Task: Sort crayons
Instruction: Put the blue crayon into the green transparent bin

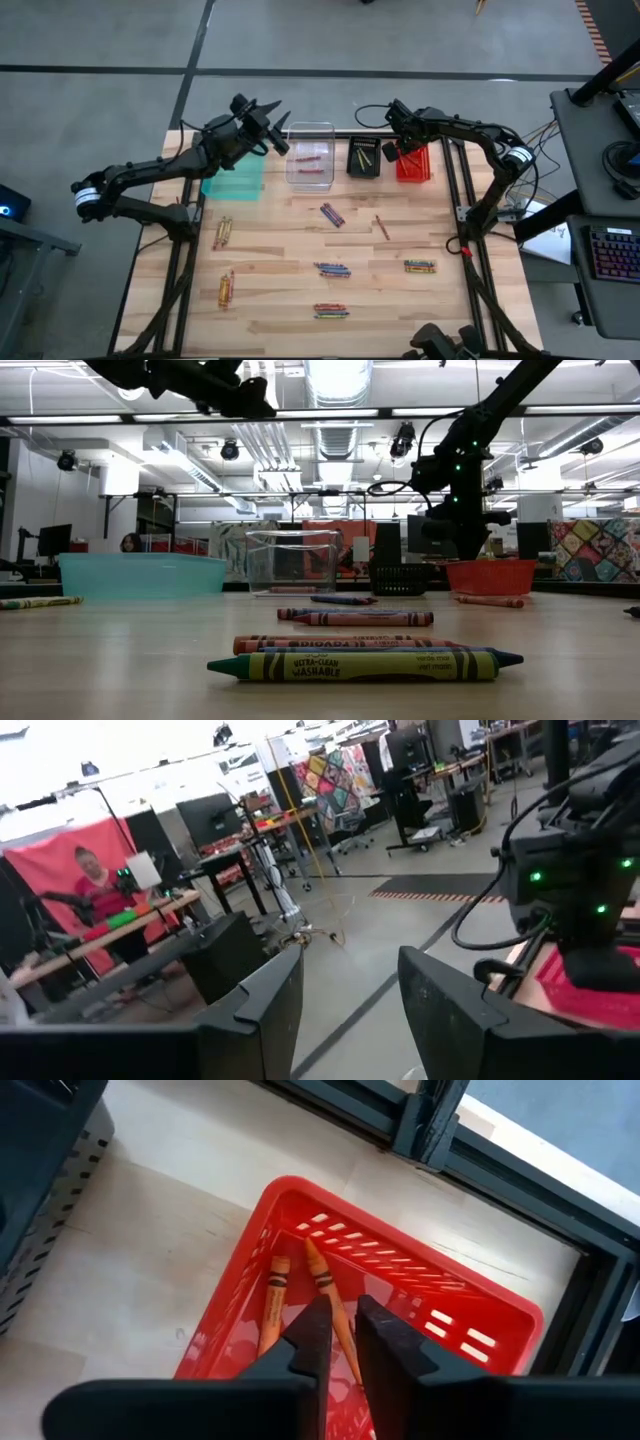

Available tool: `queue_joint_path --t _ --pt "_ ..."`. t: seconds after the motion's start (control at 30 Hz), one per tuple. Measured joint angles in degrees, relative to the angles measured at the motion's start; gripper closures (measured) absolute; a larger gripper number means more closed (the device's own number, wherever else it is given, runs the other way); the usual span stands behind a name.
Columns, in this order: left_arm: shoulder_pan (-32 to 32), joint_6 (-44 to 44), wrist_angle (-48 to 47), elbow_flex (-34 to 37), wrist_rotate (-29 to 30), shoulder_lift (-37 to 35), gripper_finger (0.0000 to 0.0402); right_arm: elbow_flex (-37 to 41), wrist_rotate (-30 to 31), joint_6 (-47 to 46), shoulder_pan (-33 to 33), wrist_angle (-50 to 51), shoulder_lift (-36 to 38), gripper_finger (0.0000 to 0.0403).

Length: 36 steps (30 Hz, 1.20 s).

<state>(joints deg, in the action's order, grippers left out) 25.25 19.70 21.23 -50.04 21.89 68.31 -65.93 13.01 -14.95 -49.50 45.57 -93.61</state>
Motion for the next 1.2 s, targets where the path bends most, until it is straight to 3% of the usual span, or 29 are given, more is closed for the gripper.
queue_joint_path --t 0.27,0.5,0.67,0.8,1.03,1.2 --pt "-1.8 -6.7 -8.8 0.0 0.0 -0.5 0.0253 0.0 0.1 0.0 0.8 0.1 3.9 0.0346" --pt "-8.0 -11.9 -20.8 0.0 0.0 -0.5 0.0253 0.0 0.1 1.5 5.4 -0.6 10.8 0.0351" --pt "-13.0 -19.7 -35.6 -5.4 -0.2 0.7 0.0253 0.7 0.1 2.6 10.6 -5.6 15.0 0.0348" --pt "-15.2 -28.8 -53.7 -11.8 -0.7 3.7 0.0253 1.7 0.1 4.4 14.8 -10.4 17.2 0.0350" --pt "-16.9 -46.7 -86.3 -20.8 -13.6 11.6 0.0253 2.1 0.1 5.8 20.2 -11.6 19.1 0.0351" --pt "-20.7 -57.6 -94.8 -20.1 -18.1 15.4 0.0253 2.3 0.1 5.9 21.9 -11.7 19.3 0.0351"
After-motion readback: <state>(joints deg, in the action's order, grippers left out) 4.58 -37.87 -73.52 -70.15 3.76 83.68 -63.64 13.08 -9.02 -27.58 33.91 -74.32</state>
